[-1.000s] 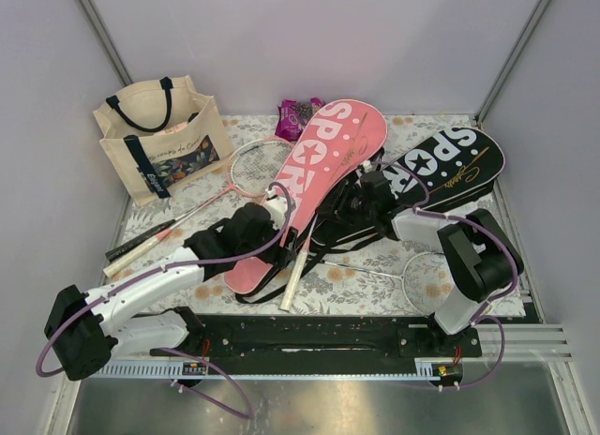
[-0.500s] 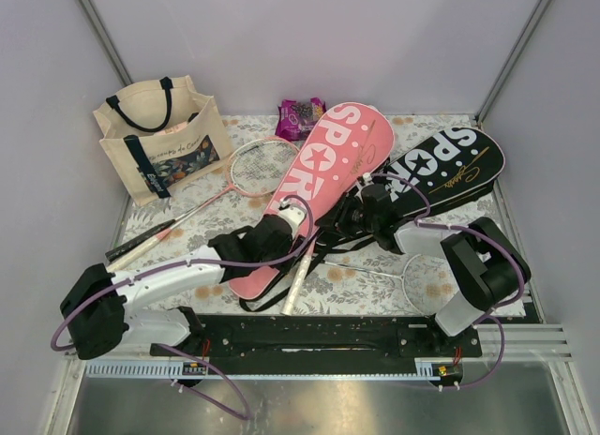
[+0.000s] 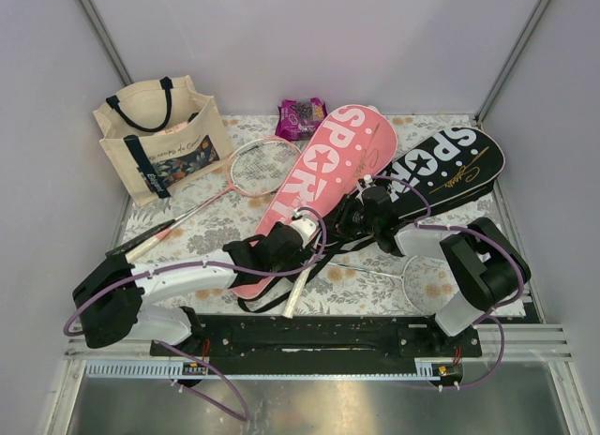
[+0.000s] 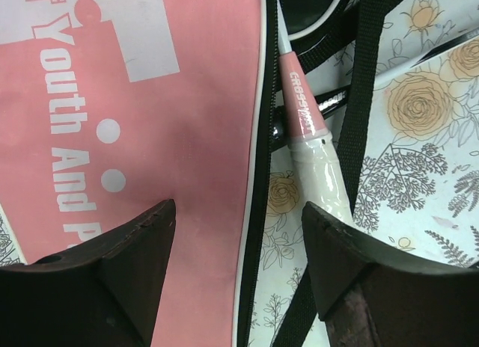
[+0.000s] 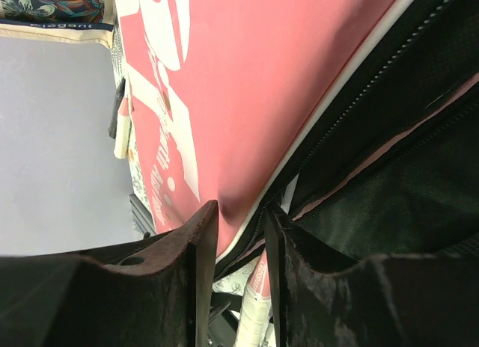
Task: Pack up the badminton gear
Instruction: Place the racket in the racket bag.
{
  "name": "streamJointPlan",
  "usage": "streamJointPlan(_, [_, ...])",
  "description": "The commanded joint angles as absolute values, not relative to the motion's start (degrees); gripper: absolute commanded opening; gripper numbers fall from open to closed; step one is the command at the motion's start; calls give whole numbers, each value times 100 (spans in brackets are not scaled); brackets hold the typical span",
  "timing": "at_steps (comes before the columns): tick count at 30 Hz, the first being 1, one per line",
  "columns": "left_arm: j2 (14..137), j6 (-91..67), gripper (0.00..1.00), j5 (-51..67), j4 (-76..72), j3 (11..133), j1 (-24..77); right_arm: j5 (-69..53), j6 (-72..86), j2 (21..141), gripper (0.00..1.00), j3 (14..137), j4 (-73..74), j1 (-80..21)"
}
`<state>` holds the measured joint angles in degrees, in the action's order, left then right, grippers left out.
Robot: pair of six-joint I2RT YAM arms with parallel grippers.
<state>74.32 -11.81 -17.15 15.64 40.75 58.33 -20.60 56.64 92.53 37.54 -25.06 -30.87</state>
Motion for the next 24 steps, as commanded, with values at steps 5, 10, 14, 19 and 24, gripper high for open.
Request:
streamJointPlan(5, [7883, -1195, 68, -2372, 1265, 4227, 5880, -2136, 5730, 9106, 38, 3779, -2848, -3146])
streamJointPlan(10, [8077, -1195, 51, -2601, 1309, 4350, 5906, -2144, 5695, 8965, 39, 3753, -2742, -3146])
streamJointPlan(14, [7884, -1230, 24, -2689, 1371, 4394, 5915, -2180, 5687, 8798, 40, 3595, -2637, -3173])
streamJointPlan(19, [7463, -1370, 0, -2400, 1424, 4395, 5924, -2118, 5678, 8605, 45, 3218, -2689, -3366])
streamJointPlan(24, [7137, -1731, 0, -2066, 1433, 4359, 5924, -1987, 5765, 8622, 47, 2989, -2689, -3620])
